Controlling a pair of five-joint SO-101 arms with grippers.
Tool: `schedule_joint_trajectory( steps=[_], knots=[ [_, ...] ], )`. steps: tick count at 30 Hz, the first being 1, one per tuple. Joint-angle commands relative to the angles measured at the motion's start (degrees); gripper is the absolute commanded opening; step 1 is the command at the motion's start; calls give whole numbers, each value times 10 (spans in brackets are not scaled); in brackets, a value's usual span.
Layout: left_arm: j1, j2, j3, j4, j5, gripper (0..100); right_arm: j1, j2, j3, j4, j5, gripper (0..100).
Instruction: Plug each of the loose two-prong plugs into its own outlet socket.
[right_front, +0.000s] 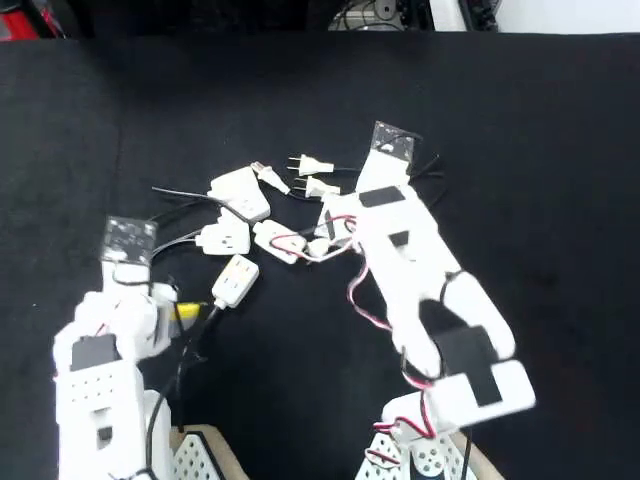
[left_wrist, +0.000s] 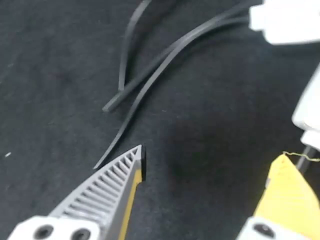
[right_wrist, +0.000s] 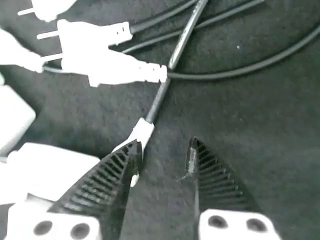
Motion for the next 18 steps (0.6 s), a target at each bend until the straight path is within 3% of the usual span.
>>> schedule_joint_trajectory(
  steps=[1,6,15,18],
  knots=[
    [23,-78,51,-30,-25,382,20,30,-55,1,-11,159],
    [21,-187,101,-22,-21,382,25,66,-62,-41,-43,159],
    [21,-374,119,130,-22,382,9,82,-59,-71,-76,159],
    [23,-369,119,139,-25,382,-3,82,-59,-69,-106,159]
  ],
)
